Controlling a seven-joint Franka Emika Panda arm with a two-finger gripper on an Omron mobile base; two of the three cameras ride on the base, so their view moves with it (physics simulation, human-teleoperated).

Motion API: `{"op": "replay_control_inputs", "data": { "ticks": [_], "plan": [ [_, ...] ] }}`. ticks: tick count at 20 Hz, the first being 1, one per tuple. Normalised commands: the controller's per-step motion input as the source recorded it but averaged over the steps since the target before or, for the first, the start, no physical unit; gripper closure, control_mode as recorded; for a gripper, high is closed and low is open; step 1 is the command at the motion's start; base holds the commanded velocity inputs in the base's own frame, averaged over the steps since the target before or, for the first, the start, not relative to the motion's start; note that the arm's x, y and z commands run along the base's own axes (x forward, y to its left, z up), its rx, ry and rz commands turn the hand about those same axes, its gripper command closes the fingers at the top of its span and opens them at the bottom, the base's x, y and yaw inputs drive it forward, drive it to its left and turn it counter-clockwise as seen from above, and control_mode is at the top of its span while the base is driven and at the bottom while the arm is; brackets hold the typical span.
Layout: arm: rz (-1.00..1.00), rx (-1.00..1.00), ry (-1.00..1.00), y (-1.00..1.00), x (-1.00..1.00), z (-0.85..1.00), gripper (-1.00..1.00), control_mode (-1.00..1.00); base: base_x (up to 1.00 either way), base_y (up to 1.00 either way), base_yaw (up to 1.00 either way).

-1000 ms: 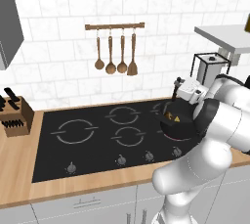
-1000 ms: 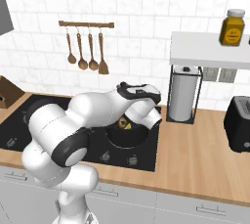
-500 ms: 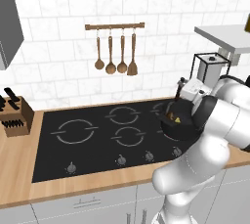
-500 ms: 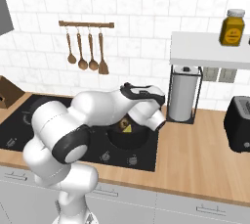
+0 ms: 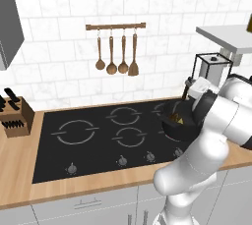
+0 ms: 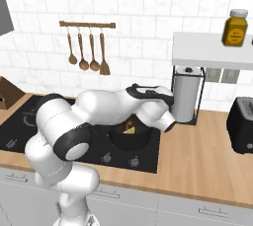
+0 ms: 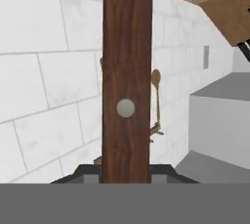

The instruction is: Put the mushroom and lemon wedge in the pot. Retrieve the spatula and lightly stir the vegetables in the pot.

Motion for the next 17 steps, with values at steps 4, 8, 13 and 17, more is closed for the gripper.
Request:
{"op": "replay_control_inputs", "data": {
  "ticks": [4, 8, 13, 17],
  "plan": [
    [0.00, -0.11, 0.16, -0.49, -0.12, 0.00, 1.00, -1.00, 0.00, 0.00, 0.00],
    [0.00, -0.15, 0.21, -0.40, -0.14, 0.00, 1.00, -1.00, 0.00, 0.00, 0.00],
    [0.00, -0.13, 0.15, -0.13, -0.04, 0.00, 1.00, -1.00, 0.00, 0.00, 0.00],
    [0.01, 0.00, -0.03, 0.04, 0.01, 0.00, 1.00, -1.00, 0.00, 0.00, 0.00]
  ]
}}
